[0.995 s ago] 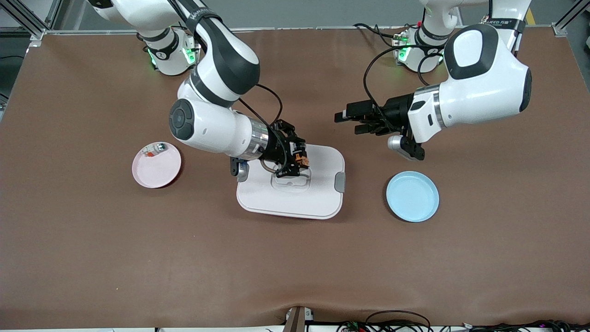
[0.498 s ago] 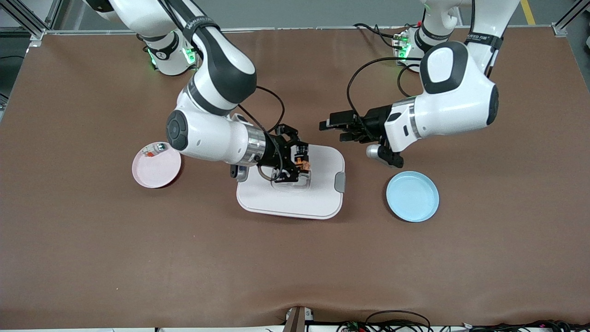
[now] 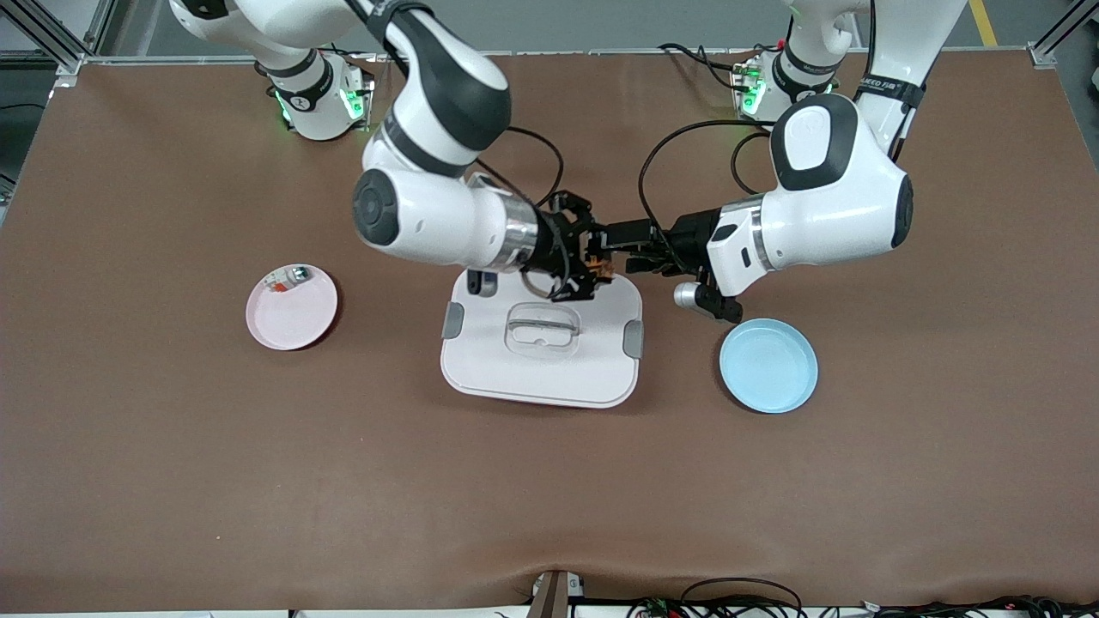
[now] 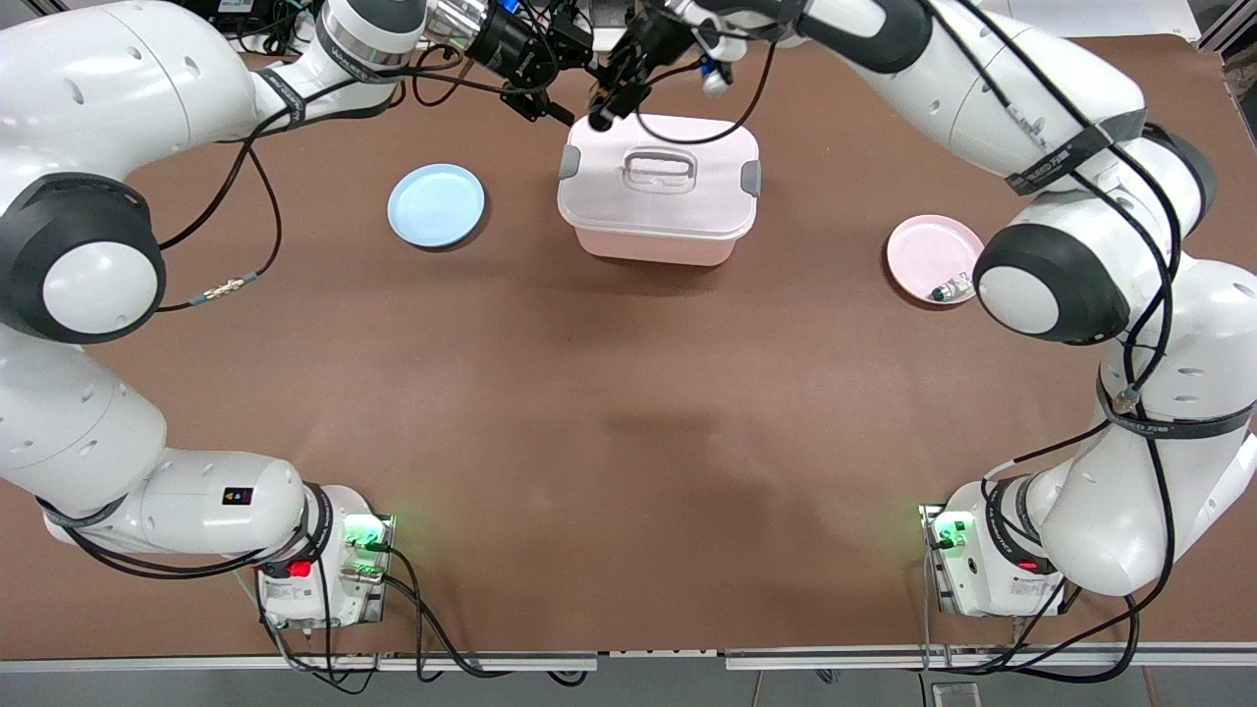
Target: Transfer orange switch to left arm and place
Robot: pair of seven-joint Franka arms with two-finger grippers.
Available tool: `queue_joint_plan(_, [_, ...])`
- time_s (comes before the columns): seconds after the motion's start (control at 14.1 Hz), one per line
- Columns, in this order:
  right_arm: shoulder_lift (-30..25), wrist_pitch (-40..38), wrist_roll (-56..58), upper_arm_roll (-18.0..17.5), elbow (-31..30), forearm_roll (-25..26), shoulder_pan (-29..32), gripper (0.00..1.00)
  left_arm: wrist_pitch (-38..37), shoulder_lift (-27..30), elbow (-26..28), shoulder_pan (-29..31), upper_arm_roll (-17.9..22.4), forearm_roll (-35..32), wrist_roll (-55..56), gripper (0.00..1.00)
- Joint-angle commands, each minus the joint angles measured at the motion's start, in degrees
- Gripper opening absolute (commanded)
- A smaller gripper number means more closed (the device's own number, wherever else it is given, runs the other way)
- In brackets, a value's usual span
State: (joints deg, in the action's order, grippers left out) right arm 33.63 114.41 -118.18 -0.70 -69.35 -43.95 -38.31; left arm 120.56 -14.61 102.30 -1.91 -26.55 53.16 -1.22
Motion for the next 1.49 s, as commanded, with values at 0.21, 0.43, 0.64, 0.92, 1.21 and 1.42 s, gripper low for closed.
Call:
queue_joint_plan(0.21, [0.91, 0.02, -3.55, 0.53, 2.9, -0.61, -1.5, 0.0, 1.08, -1.83, -1.05, -0.21, -0.26, 0.98, -1.33, 1.0])
queue_joint_plan(0.43, [0.82, -0.59, -3.37, 0.88, 2.99, -0.69, 0.77, 0.0, 0.73, -1.65, -0.96, 0.5, -0.17, 0.54, -1.77, 1.0])
queue_joint_plan(0.64, [1.08, -0.33, -3.29, 0.7, 4.13, -0.69, 1.75, 0.0, 0.64, -1.47, -0.87, 0.59, -0.09, 0.45, -2.21, 1.0])
queue_joint_plan(0.92, [1.17, 0.1, -3.29, 0.7, 4.31, -0.78, 2.36, 0.0, 0.64, -1.47, -0.96, 0.41, -0.17, 0.54, -2.3, 0.97])
queue_joint_plan(1.21, [1.44, 3.0, -3.55, 0.79, 4.31, -0.78, 1.4, 0.0, 0.73, -1.74, -1.22, 0.41, -0.17, 1.07, -2.3, 1.0])
queue_joint_plan(1.42, [2.49, 5.9, -3.55, 0.7, 4.31, -0.78, 0.78, 0.0, 0.82, -1.83, -1.4, 0.41, -0.17, 1.16, -2.3, 1.0])
